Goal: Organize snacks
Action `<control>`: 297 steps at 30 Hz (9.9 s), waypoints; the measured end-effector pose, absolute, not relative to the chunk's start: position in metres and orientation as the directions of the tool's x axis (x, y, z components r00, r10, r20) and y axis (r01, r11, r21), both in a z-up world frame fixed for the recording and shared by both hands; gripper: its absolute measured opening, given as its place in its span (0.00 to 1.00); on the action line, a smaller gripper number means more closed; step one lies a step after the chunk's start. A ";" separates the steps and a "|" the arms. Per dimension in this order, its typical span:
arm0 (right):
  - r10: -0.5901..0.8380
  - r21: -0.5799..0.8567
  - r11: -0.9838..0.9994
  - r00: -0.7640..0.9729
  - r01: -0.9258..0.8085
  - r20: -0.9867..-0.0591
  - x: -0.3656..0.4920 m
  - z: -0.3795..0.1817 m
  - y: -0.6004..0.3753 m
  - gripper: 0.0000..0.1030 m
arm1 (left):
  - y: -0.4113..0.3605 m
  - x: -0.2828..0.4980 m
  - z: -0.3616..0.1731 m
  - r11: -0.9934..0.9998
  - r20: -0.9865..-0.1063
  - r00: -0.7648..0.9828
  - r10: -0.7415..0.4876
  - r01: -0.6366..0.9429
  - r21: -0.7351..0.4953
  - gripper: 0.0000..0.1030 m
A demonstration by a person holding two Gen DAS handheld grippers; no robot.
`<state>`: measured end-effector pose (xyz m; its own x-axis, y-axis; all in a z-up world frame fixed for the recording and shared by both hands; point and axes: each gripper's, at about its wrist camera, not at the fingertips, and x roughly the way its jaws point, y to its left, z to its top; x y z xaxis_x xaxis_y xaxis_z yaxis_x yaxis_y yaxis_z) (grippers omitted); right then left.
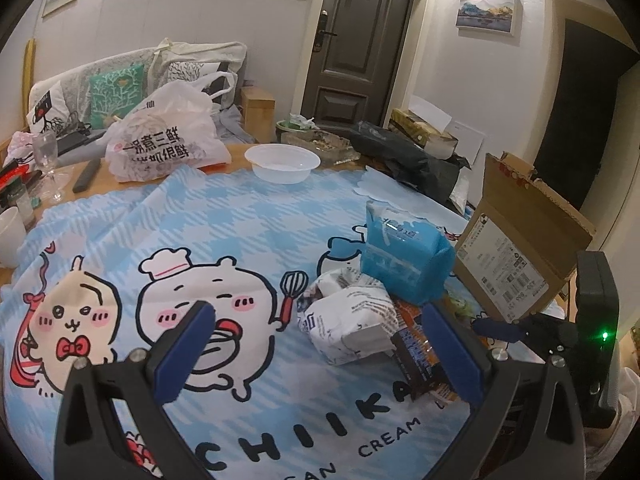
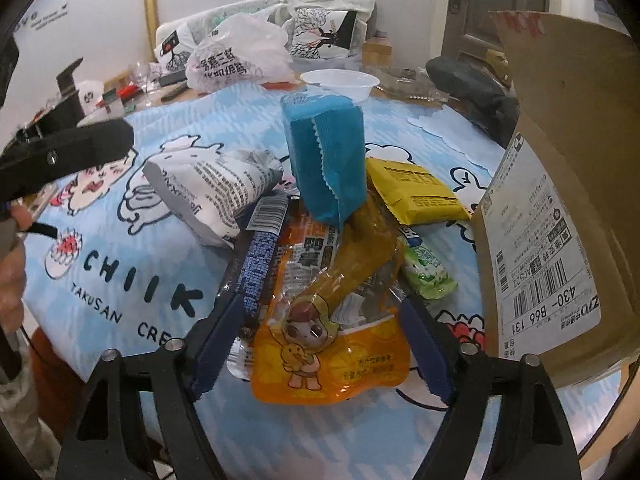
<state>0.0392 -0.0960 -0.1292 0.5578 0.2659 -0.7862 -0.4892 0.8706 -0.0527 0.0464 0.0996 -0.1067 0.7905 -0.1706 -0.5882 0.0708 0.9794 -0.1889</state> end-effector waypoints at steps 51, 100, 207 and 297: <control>0.391 0.141 0.883 0.538 -0.447 -0.747 0.026 -0.113 -0.126 0.57 | 0.087 0.028 -0.093 0.978 -0.555 0.811 -0.186 0.095 -0.188 0.99; 0.453 0.174 0.806 0.399 -0.566 -0.797 -0.009 -0.128 -0.120 0.42 | 0.073 -0.006 -0.075 0.971 -0.533 0.816 -0.222 0.134 -0.199 0.99; 0.589 0.037 0.765 0.675 -0.643 -0.444 0.028 0.025 -0.260 0.69 | -0.035 0.064 0.049 0.950 -0.486 0.817 -0.311 0.281 -0.135 0.99; 0.320 -0.091 0.824 0.592 -0.559 -0.740 0.001 -0.155 -0.042 0.88 | 0.123 -0.014 -0.176 0.964 -0.707 0.668 -0.231 0.061 -0.257 0.16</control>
